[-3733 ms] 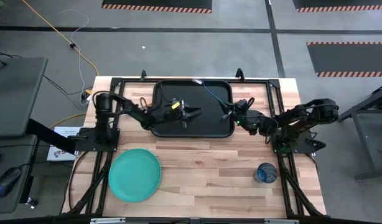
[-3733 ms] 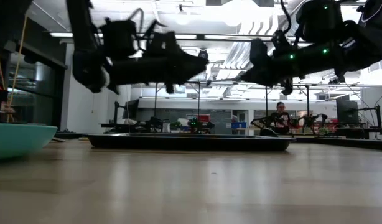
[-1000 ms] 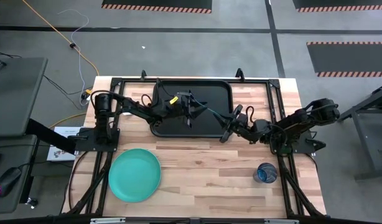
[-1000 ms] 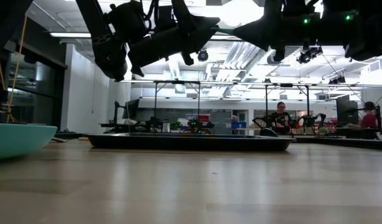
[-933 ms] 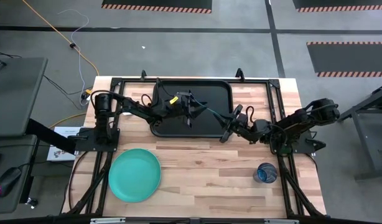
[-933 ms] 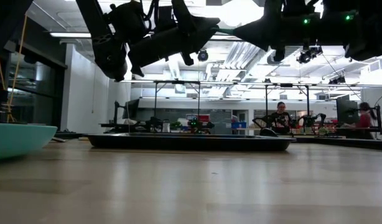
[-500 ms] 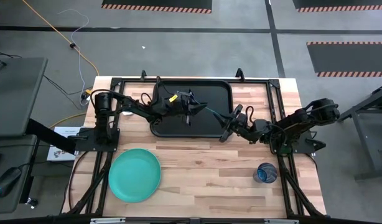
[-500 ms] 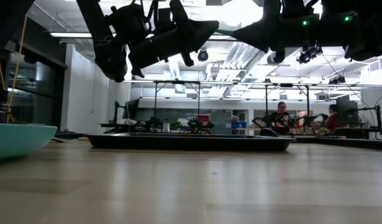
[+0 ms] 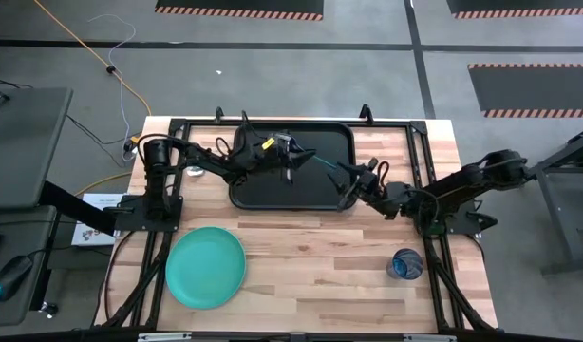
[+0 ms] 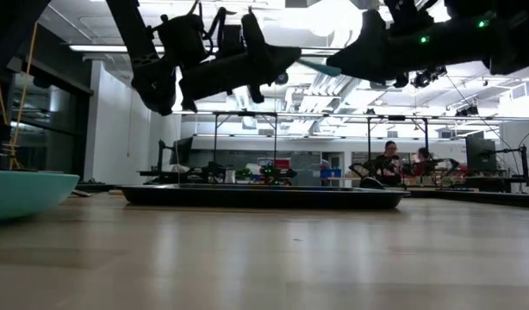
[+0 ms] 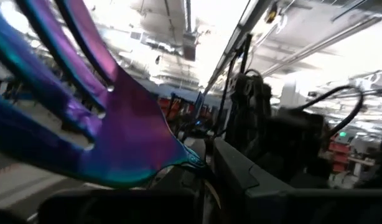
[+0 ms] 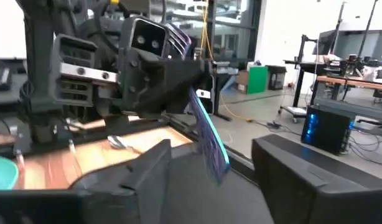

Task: Pick and place plate/cup/fork/spoon on tray
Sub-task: Put the blue fork on the black tray

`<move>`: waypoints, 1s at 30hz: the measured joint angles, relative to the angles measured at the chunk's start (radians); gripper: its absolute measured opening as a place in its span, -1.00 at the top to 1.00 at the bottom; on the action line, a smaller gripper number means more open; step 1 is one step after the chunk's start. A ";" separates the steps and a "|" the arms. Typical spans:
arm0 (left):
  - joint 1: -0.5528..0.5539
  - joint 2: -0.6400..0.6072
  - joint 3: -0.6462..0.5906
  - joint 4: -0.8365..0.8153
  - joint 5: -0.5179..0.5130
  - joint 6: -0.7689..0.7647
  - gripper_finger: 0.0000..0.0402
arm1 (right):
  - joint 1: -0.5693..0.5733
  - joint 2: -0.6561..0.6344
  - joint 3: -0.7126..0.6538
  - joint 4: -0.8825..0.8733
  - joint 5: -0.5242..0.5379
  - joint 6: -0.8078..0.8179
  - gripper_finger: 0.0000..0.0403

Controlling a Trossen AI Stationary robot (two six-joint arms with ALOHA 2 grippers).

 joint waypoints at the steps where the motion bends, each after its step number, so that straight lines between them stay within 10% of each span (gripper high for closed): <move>1: 0.001 0.000 0.000 -0.022 -0.011 0.003 0.95 | 0.000 -0.034 0.000 -0.054 0.002 0.001 -0.13; 8: 0.004 0.000 0.052 -0.268 -0.078 0.052 0.95 | 0.000 -0.303 0.000 -0.514 0.045 0.115 -0.23; 18: -0.014 0.038 0.564 -1.397 -0.027 0.241 0.95 | -0.001 -0.538 0.000 -0.759 0.031 0.211 -0.21; 30: 0.079 0.313 0.833 -1.545 0.352 -0.018 0.95 | -0.001 -0.527 -0.001 -0.768 0.002 0.229 -0.21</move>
